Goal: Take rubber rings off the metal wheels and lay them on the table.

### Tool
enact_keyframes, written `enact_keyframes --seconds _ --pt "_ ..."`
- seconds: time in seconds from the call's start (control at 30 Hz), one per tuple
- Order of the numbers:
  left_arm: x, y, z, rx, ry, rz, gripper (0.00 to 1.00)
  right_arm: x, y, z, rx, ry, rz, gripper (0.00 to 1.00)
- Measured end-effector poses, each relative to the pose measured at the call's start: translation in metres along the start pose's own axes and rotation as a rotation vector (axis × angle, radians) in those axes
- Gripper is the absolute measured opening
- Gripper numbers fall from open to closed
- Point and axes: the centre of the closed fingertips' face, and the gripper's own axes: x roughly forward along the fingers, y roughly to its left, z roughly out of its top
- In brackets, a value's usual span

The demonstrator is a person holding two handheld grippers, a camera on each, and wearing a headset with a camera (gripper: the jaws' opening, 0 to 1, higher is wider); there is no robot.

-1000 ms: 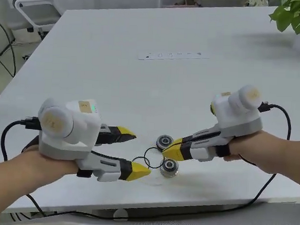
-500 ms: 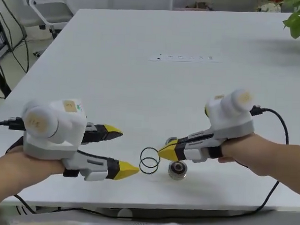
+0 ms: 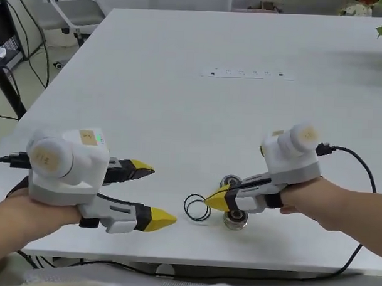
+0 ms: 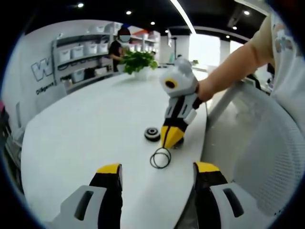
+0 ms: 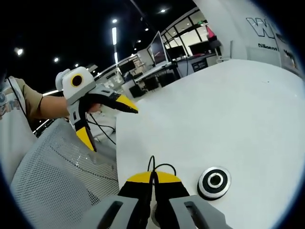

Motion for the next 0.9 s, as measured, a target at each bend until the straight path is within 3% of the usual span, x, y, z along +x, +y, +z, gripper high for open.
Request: enact_keyframes --seconds 0.67,0.9 --pt "-0.001 0.0 -0.005 -0.015 0.015 0.004 0.63 0.003 -0.017 -0.004 -0.001 0.013 -0.072 0.0" --pt "0.0 -0.001 -0.003 -0.011 0.015 0.002 0.63 0.0 -0.017 -0.004 -0.019 0.001 -0.076 0.1"
